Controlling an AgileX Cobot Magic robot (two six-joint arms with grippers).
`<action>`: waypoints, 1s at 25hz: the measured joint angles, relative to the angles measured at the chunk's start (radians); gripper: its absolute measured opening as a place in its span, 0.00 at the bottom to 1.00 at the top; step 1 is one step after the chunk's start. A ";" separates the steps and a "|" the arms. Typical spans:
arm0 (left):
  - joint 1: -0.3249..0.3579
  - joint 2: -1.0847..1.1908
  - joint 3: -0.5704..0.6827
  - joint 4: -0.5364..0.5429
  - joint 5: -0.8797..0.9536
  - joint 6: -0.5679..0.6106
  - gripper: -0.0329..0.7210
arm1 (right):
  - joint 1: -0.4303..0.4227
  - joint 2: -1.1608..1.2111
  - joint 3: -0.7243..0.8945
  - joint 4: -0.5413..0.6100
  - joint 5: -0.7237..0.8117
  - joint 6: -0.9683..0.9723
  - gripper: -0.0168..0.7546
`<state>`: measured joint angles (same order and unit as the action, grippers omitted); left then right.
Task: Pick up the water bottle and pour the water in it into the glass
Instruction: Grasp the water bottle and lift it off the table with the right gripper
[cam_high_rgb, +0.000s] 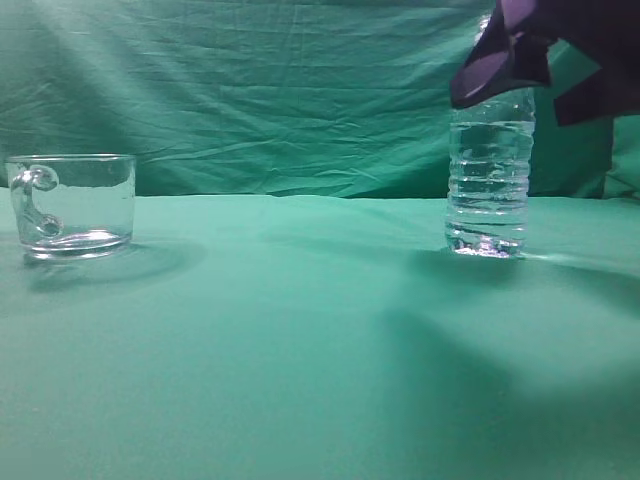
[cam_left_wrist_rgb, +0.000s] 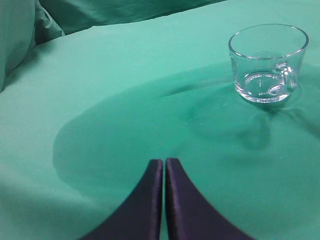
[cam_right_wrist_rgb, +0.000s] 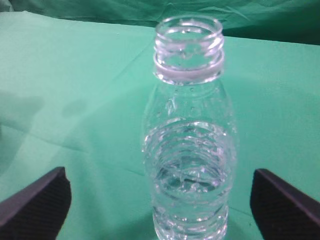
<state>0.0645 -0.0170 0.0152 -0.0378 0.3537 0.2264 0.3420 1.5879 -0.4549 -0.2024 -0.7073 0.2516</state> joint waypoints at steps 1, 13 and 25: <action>0.000 0.000 0.000 0.000 0.000 0.000 0.04 | 0.000 0.026 -0.008 0.013 -0.021 0.000 0.86; 0.000 0.000 0.000 0.000 0.000 0.000 0.04 | 0.000 0.247 -0.123 0.096 -0.160 -0.020 0.86; 0.000 0.000 0.000 0.000 0.000 0.000 0.04 | 0.000 0.272 -0.136 0.062 -0.197 -0.035 0.60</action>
<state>0.0645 -0.0170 0.0152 -0.0378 0.3537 0.2264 0.3420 1.8602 -0.5911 -0.1401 -0.9045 0.2164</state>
